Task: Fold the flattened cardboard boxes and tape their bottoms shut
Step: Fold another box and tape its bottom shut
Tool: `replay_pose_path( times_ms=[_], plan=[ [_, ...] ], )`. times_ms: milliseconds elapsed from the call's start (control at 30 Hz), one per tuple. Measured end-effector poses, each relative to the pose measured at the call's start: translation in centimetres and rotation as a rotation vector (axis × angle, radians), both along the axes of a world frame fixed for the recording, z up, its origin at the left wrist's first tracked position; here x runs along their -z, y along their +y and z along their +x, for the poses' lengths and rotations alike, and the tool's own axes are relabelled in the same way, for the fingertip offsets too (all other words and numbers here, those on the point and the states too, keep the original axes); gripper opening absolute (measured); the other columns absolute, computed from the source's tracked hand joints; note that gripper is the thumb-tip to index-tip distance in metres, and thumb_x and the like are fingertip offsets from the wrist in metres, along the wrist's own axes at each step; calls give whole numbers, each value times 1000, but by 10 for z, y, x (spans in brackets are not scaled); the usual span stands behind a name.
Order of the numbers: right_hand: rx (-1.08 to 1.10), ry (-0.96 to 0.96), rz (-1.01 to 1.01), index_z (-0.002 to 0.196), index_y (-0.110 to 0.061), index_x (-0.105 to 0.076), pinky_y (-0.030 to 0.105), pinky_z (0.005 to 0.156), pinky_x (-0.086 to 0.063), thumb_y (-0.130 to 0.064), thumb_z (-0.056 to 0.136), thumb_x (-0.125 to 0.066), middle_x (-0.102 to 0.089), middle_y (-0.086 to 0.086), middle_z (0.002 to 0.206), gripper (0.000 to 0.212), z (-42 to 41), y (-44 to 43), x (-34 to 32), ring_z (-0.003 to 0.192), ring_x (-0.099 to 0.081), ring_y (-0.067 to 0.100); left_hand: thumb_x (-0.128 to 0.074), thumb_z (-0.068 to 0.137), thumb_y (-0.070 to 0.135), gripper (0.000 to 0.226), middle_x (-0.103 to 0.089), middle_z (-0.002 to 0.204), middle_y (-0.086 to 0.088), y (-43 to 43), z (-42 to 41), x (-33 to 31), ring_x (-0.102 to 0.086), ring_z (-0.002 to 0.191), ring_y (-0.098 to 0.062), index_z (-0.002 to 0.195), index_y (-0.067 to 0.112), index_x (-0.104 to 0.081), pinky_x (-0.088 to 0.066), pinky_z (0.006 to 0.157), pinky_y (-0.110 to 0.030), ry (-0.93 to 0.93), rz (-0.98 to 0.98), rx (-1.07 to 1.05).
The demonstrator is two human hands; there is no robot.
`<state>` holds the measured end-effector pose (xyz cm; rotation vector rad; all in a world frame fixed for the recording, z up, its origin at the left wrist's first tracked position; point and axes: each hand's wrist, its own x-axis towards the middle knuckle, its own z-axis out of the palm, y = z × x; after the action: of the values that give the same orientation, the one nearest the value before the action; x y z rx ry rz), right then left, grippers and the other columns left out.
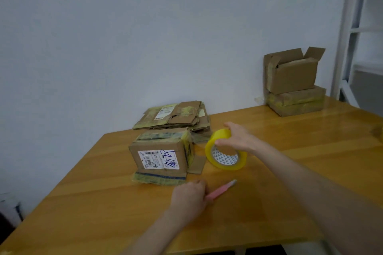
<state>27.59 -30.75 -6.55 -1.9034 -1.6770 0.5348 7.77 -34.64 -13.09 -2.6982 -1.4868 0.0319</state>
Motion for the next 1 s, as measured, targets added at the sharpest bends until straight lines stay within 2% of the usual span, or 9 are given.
replay_pose_path(
  times_ms=[133,200,367,467,600,700,800,900,1000],
  plan=[
    [16,27,-36,143,-10,-34,38,105,-38,-49,74,-72,-39,9,146,89,9,9,1,131,-40,26,-61,86,44,29,-64,97,2,10,-1,-1,-61,92,-13,103,21,-63,-47,73,-22,-152,-236,-65],
    [1,76,-66,137,-10,-46,37,99,-45,-52,67,-76,-52,9,135,87,14,11,1,119,-51,24,-60,85,51,33,-59,78,6,16,-15,-11,-57,71,-4,89,18,-62,-43,62,-15,-262,-252,-71],
    [-36,184,-67,116,-16,-59,28,76,-52,-33,67,-82,-63,1,108,57,19,14,3,99,-59,17,-48,97,23,5,-57,78,6,54,-42,-71,-57,60,-6,97,18,-47,-52,54,-22,-495,146,-82],
    [-39,226,-50,127,-17,-51,18,62,-44,-28,70,-80,-54,0,109,65,18,13,7,96,-53,15,-47,97,18,17,-63,81,0,86,-38,-92,-57,57,-11,112,11,-53,-48,47,-25,-616,342,-66],
    [-50,239,-46,131,-16,-50,19,66,-47,-29,70,-80,-59,2,111,69,23,9,12,96,-57,15,-57,91,32,44,-52,110,2,119,-28,-90,-46,71,0,132,17,-48,-40,59,-12,-401,143,35],
    [-71,282,-43,125,-17,-54,18,64,-48,-26,70,-80,-60,-2,104,61,27,8,13,88,-58,8,-71,75,48,81,-35,141,8,132,-32,-88,-48,104,-7,144,27,-33,-47,87,-26,-180,-58,89],
    [-88,288,-41,119,-21,-54,15,59,-44,-25,71,-79,-56,-9,96,54,27,11,9,82,-54,2,-69,78,49,77,-35,148,11,135,-33,-81,-46,122,-10,145,29,-34,-42,98,-29,-123,4,119],
    [-104,301,-24,119,-24,-53,15,58,-44,-23,71,-79,-54,-9,98,55,24,15,5,82,-54,3,-62,83,52,70,-45,143,10,138,-28,-71,-45,126,-11,144,30,-36,-40,99,-28,-176,132,129],
    [-128,289,-29,129,-29,-48,19,64,-47,-22,72,-78,-51,-4,111,64,24,18,8,93,-53,11,-57,85,55,67,-54,129,9,139,-30,-68,-51,111,-10,144,33,-35,-40,77,-20,-208,181,111]
  ],
)
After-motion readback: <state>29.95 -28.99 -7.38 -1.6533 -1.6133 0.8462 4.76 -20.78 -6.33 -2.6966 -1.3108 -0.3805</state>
